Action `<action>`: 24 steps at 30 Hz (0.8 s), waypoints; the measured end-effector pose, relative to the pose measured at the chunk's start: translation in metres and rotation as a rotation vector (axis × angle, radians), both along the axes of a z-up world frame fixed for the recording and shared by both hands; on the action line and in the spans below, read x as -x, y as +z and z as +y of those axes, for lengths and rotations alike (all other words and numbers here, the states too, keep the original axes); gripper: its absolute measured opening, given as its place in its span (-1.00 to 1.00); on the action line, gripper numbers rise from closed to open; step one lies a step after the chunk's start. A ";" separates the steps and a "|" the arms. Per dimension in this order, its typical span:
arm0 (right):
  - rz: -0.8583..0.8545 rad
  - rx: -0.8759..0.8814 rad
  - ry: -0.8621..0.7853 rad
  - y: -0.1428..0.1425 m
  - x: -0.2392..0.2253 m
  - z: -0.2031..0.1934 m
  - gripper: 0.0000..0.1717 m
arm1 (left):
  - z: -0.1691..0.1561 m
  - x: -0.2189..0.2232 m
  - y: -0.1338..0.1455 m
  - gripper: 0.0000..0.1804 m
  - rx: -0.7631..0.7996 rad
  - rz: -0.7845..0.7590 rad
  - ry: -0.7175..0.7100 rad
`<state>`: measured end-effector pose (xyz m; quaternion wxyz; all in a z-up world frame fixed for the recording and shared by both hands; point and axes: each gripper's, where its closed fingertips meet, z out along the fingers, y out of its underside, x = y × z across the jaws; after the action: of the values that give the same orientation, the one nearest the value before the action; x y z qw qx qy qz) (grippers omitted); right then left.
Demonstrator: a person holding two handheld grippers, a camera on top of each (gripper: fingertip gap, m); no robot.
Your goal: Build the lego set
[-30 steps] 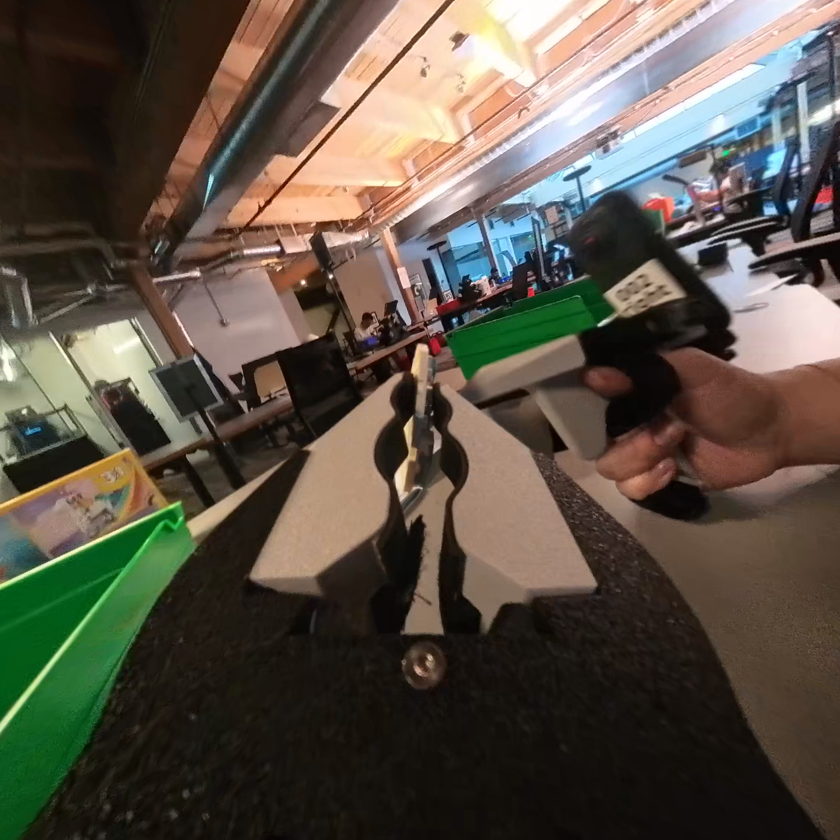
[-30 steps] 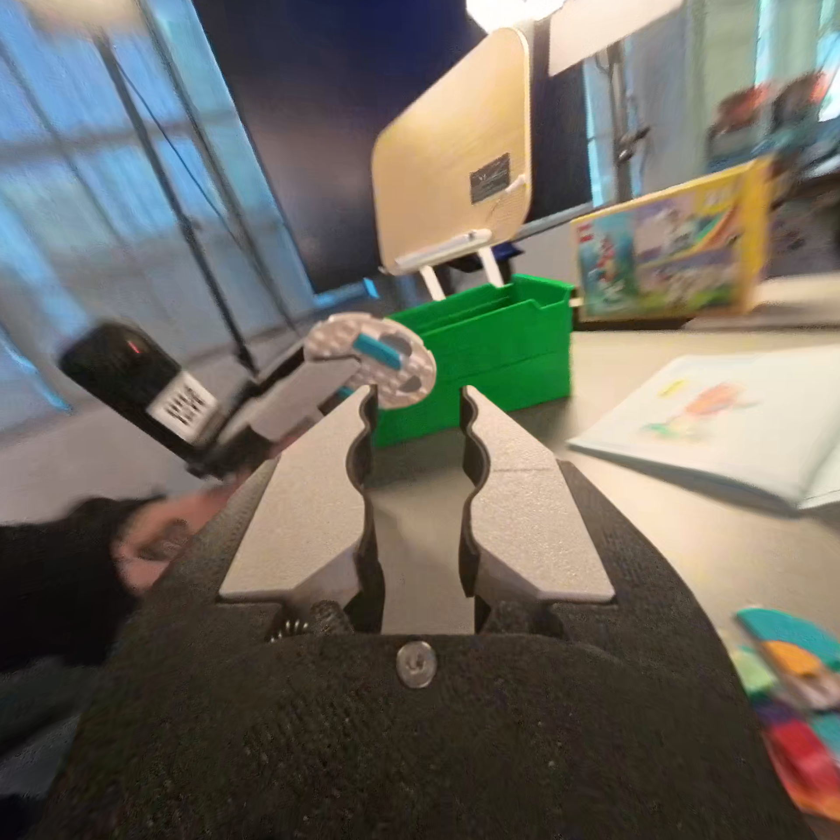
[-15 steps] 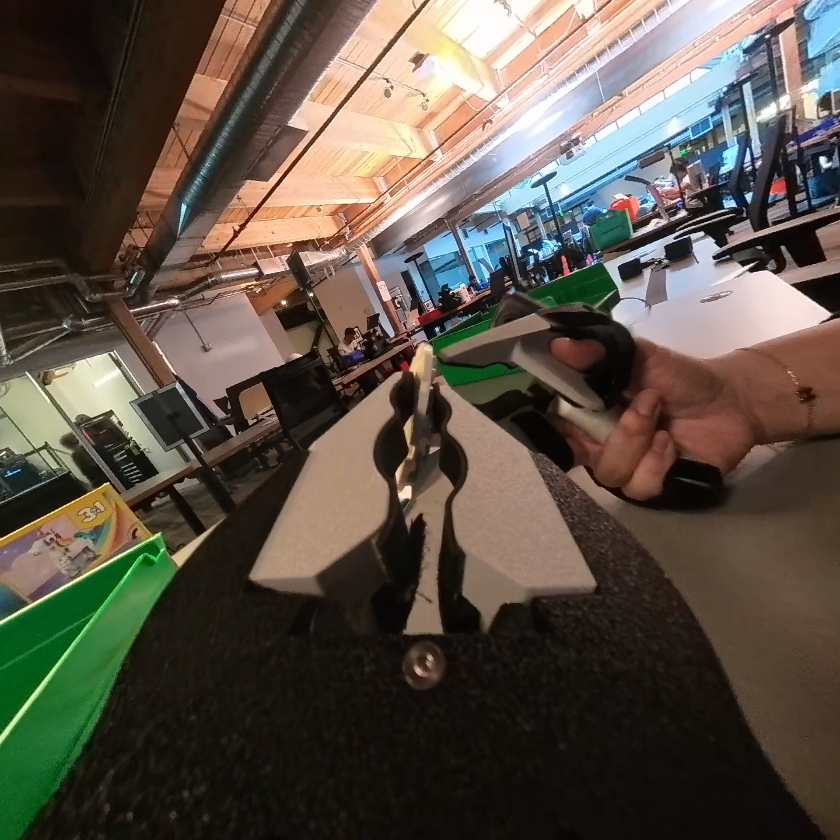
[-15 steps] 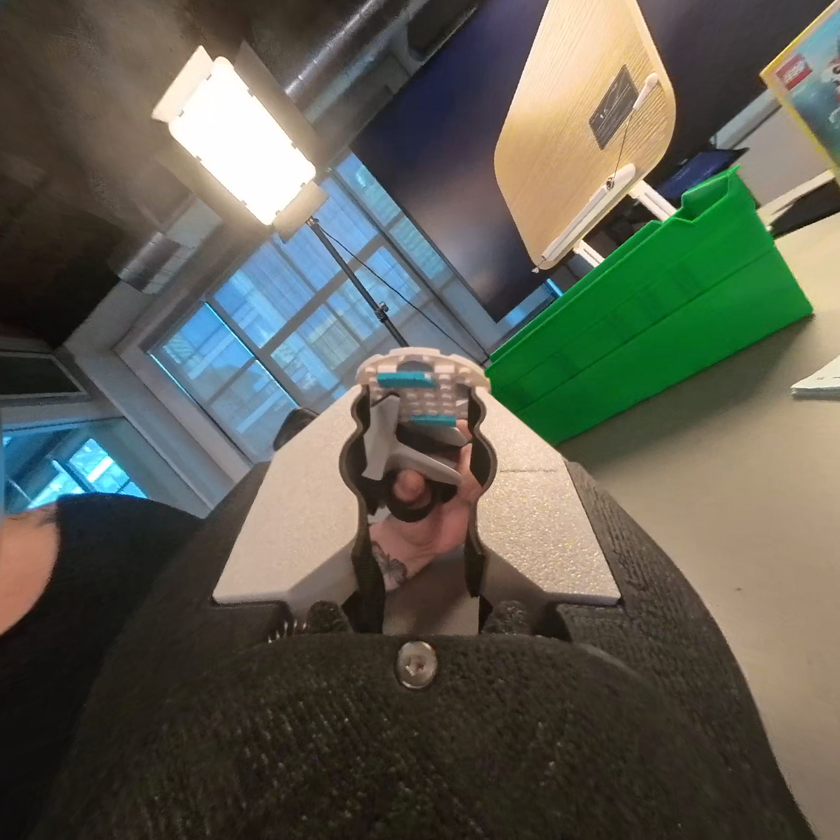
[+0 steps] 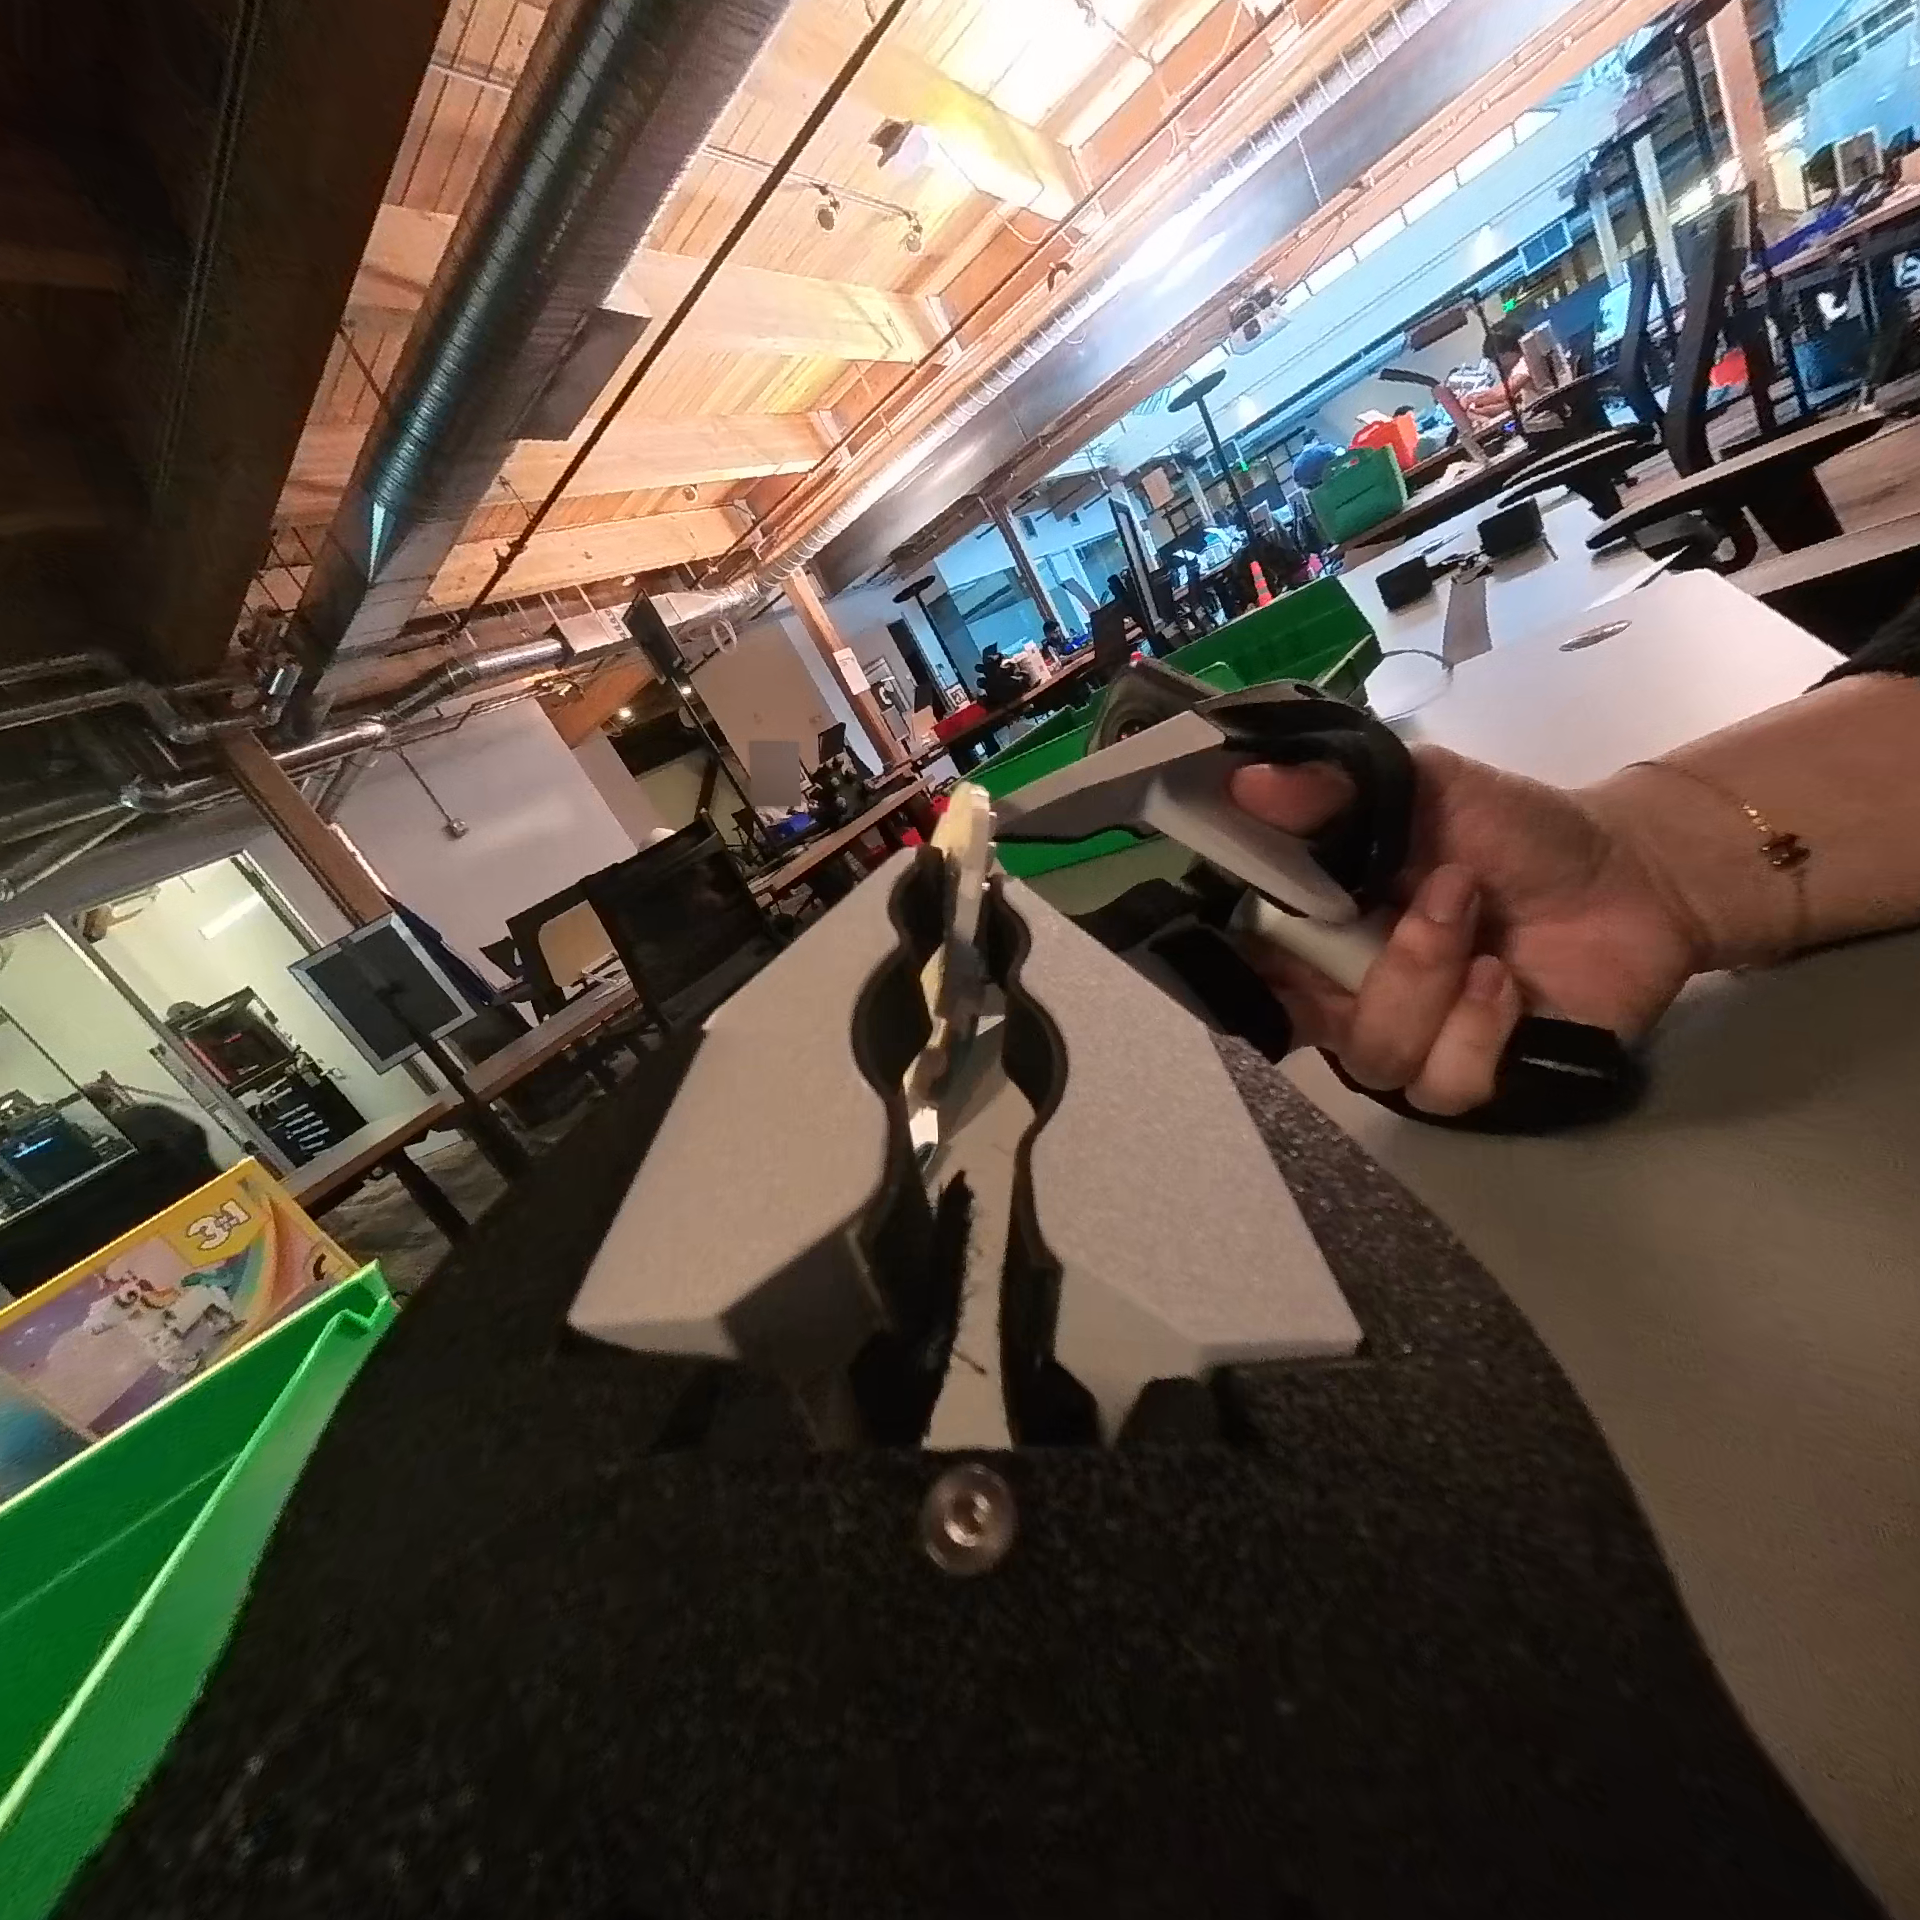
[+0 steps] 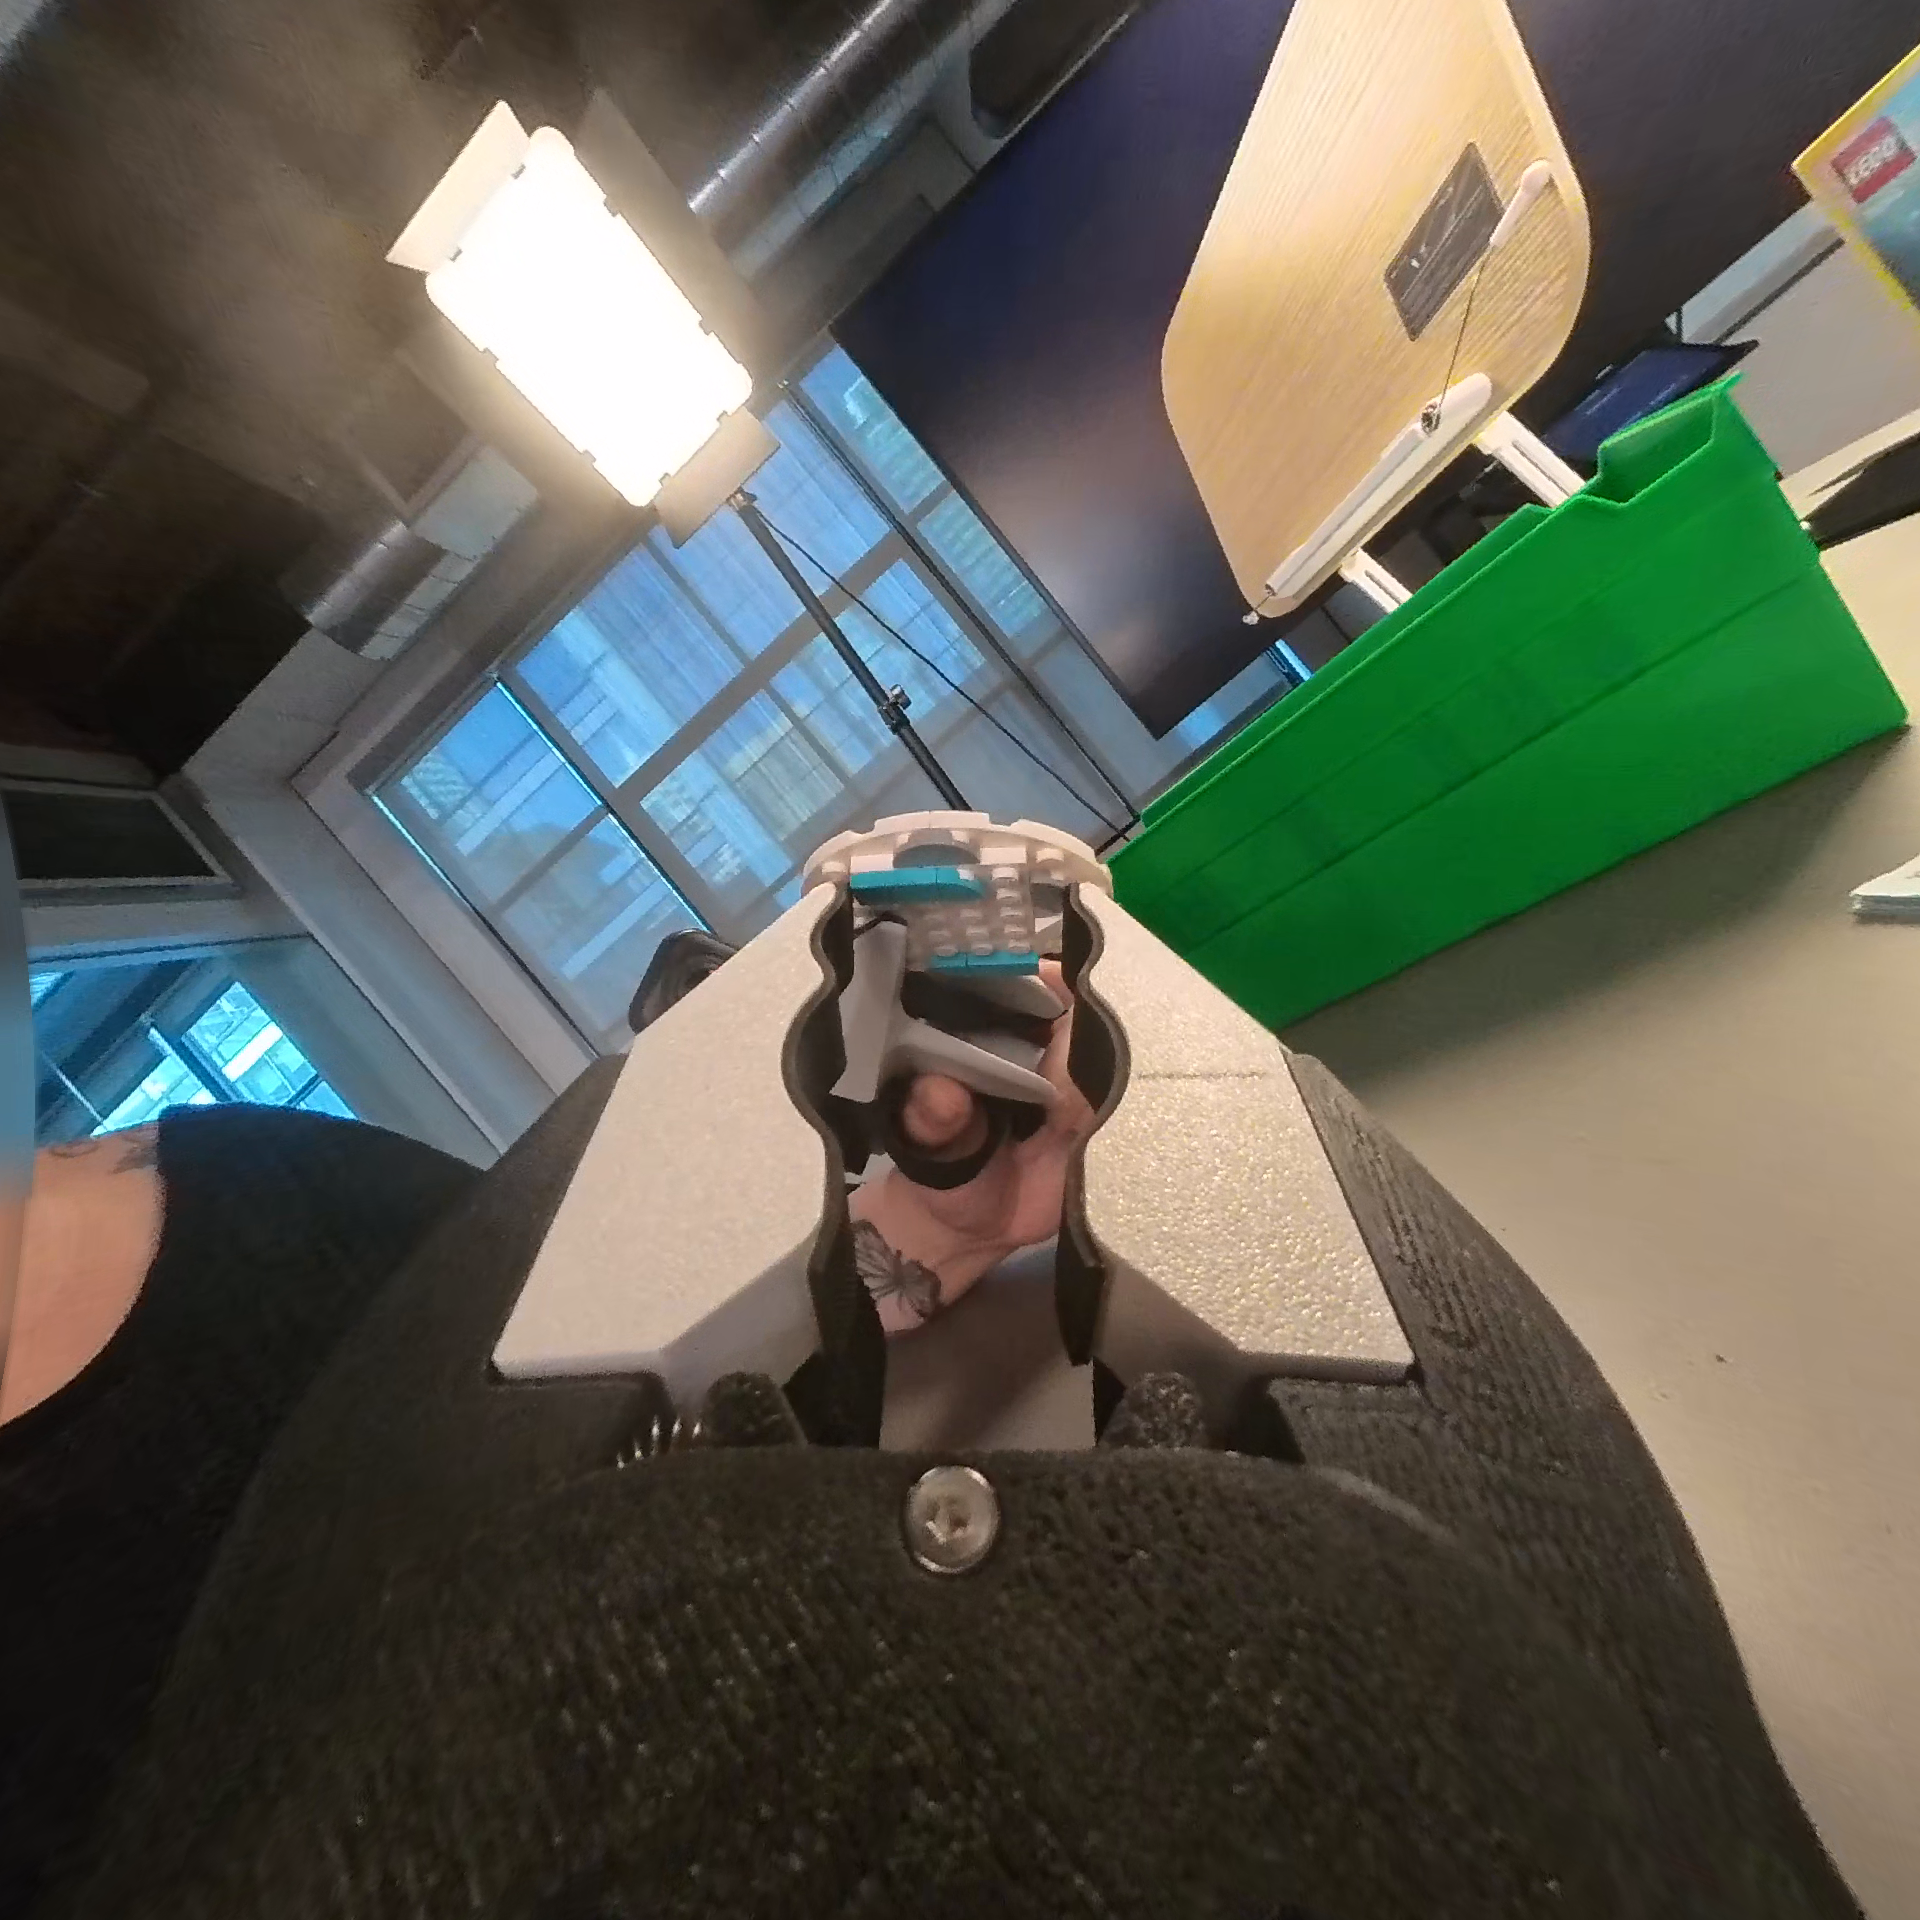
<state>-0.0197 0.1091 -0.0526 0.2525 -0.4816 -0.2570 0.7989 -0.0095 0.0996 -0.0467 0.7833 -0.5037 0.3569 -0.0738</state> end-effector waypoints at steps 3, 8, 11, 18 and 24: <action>-0.014 -0.005 -0.007 -0.002 0.000 0.000 -0.59 | 0.001 0.001 -0.002 -0.96 0.014 0.007 0.007; -0.063 -0.112 -0.043 -0.004 -0.001 -0.002 -0.77 | 0.002 0.003 -0.007 -0.95 0.035 0.025 0.015; -0.089 -0.140 -0.050 -0.006 -0.001 -0.002 -0.78 | 0.003 0.003 -0.009 -0.95 0.060 0.019 0.002; -0.121 -0.193 -0.047 -0.009 -0.005 -0.003 -0.79 | 0.000 0.002 -0.012 -0.95 0.107 -0.005 -0.043; -0.150 -0.267 -0.044 -0.011 -0.008 -0.005 -0.79 | -0.002 0.001 -0.014 -0.94 0.172 -0.038 -0.115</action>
<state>-0.0117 0.1044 -0.0639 0.3120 -0.5075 -0.3684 0.7137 -0.0102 0.0975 -0.0611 0.7384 -0.5461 0.3624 -0.1585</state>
